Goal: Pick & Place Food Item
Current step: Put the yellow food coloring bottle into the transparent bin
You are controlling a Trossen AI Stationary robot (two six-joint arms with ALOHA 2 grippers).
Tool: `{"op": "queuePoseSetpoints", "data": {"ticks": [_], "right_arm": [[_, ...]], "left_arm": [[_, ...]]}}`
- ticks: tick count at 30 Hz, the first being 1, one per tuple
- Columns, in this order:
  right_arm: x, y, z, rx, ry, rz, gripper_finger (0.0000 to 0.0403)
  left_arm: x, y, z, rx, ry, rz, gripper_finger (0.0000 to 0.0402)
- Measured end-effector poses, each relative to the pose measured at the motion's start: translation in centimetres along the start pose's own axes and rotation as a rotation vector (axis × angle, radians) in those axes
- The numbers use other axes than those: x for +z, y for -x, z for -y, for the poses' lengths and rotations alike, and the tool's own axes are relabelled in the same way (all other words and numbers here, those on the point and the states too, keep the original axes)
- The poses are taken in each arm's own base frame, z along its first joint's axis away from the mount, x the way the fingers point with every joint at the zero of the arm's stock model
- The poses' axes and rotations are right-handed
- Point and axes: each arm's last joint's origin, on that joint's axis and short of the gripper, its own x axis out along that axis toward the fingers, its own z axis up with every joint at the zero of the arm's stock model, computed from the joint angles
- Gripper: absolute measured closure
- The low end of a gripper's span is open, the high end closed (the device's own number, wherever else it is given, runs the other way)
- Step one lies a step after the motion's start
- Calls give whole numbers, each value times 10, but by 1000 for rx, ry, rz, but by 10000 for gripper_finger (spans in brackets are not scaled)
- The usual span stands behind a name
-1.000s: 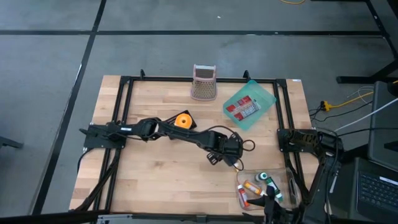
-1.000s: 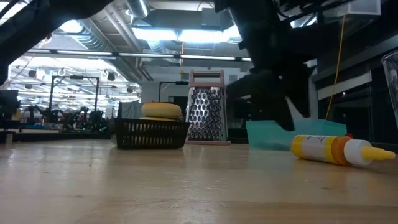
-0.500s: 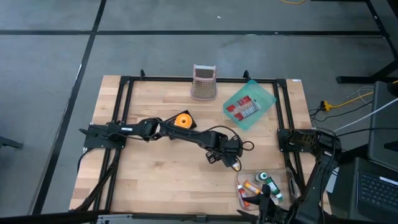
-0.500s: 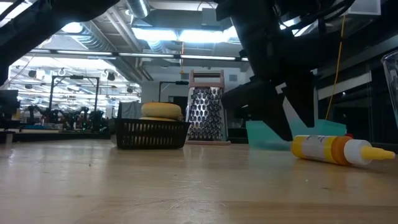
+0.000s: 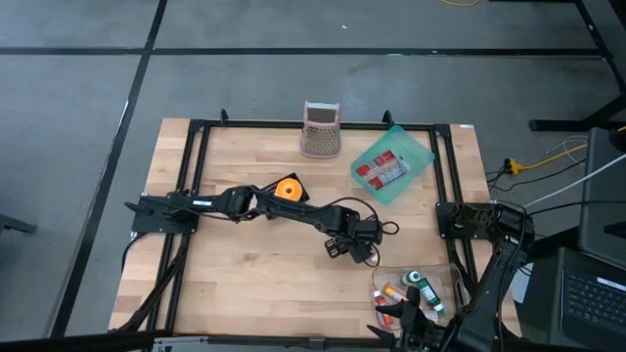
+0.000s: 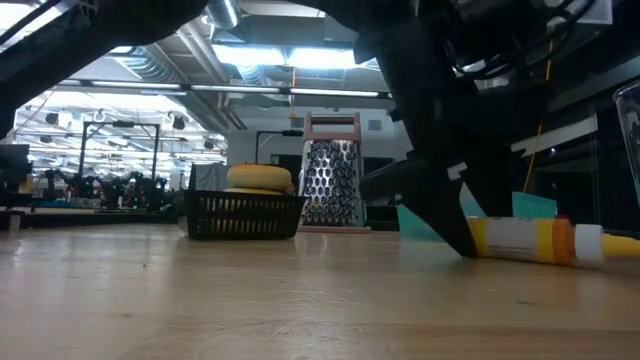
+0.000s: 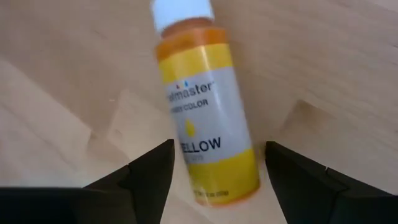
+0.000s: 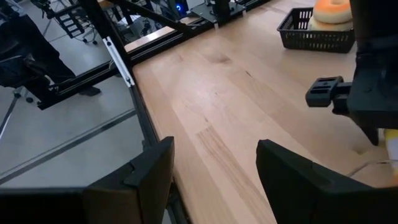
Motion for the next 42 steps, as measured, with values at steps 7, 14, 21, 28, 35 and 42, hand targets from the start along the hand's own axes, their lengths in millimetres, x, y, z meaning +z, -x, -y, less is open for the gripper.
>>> {"op": "queuePoseSetpoints", "data": {"ticks": [7, 14, 21, 28, 35, 42], "right_arm": [[0, -1, 0, -1, 10, -12, 179], [0, -1, 0, -1, 32, -12, 179], [1, -2, 0, -2, 50, -11, 179], [5, 1, -3, -5, 143, 170, 179], [21, 42, -21, 50, 230, 321, 179], [55, 129, -52, 183, 165, 384, 179]], "left_arm": [[-2, -11, 6, -37, 67, -18, 211], [5, -4, 5, -25, 183, -17, 285], [1, 9, -3, 8, 294, -17, 287], [-19, 44, -29, 72, 421, 11, 288], [-15, 85, -40, 38, 492, 184, 289], [-4, 99, -37, 32, 491, 235, 289]]}}
